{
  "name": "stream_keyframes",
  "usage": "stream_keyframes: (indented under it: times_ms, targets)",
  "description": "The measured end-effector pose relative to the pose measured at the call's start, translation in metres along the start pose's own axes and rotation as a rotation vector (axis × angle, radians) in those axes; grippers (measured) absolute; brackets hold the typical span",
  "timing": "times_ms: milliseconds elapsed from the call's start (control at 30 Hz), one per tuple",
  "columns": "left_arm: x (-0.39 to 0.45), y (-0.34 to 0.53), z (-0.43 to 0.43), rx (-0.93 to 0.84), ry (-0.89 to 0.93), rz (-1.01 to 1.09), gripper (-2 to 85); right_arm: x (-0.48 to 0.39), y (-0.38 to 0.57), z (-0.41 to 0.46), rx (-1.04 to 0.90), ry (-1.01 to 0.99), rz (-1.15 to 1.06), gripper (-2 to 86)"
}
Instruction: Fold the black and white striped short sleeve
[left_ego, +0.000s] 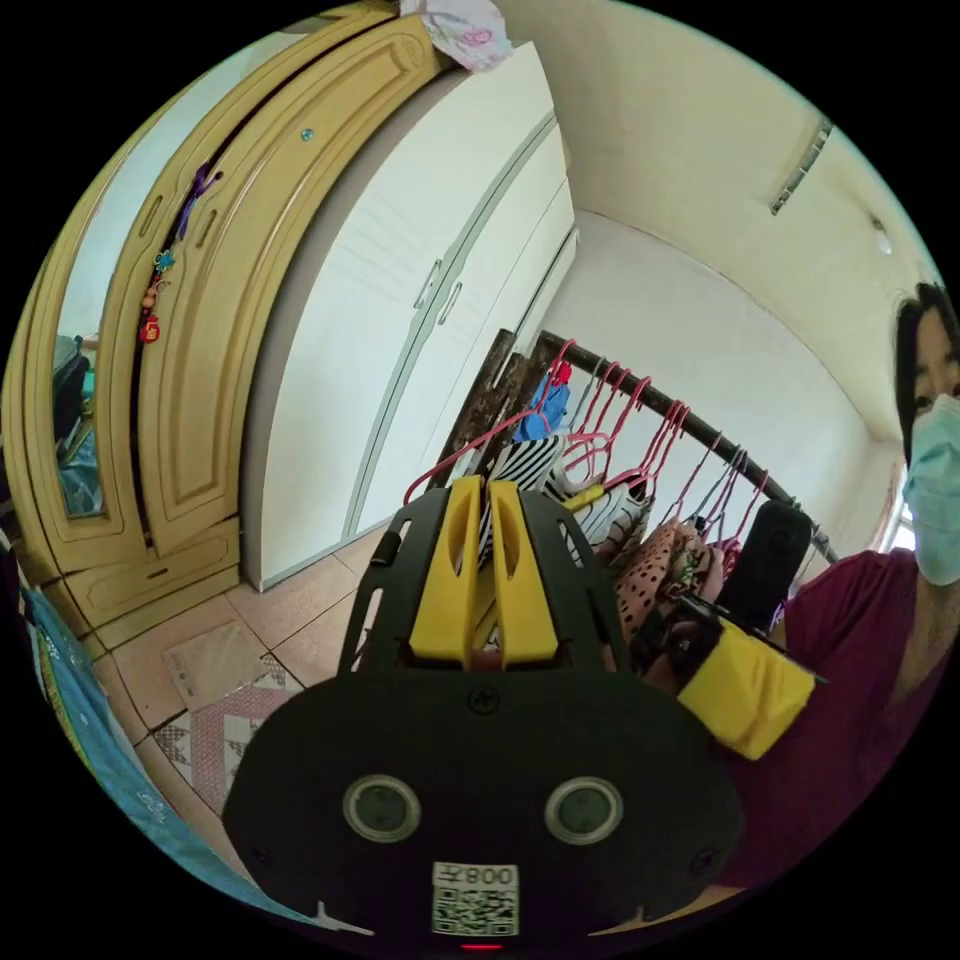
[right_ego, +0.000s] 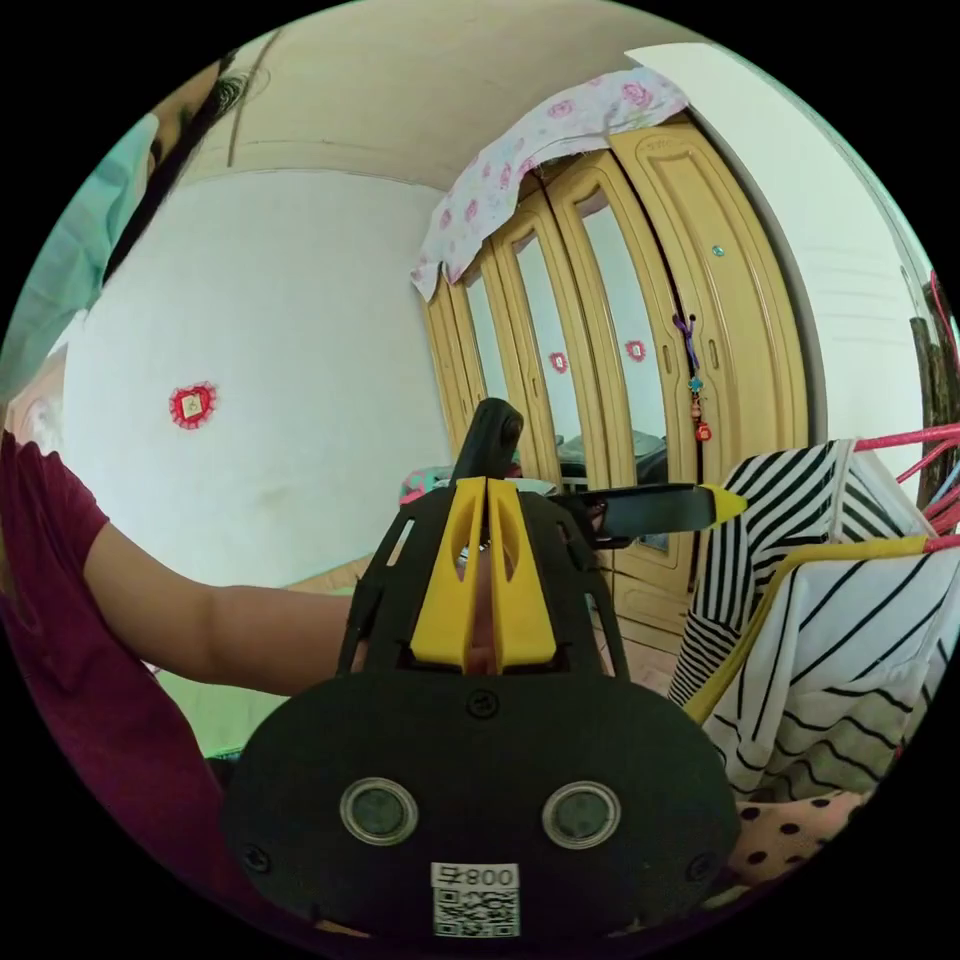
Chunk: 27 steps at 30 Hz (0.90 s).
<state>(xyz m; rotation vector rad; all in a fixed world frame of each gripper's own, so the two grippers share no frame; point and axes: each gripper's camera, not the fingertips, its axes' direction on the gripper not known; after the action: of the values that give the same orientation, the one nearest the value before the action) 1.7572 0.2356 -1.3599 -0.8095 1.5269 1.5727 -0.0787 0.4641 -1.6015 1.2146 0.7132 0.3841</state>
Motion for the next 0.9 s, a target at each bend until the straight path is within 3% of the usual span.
stream_keyframes:
  times_ms: [500, 767, 900]
  targets:
    - [-0.063, 0.040, -0.064, 0.019, 0.012, -0.007, 0.5, -0.034, 0.023, 0.012, 0.011, -0.061, -0.049, 1.9]
    - [-0.121, 0.104, -0.118, 0.065, -0.004, -0.088, 0.1, -0.032, 0.048, 0.012, 0.033, 0.118, -0.059, 2.2]
    - [-0.165, 0.155, -0.151, 0.122, -0.026, -0.227, 0.1, -0.023, 0.065, 0.021, -0.001, 0.170, -0.041, 2.4]
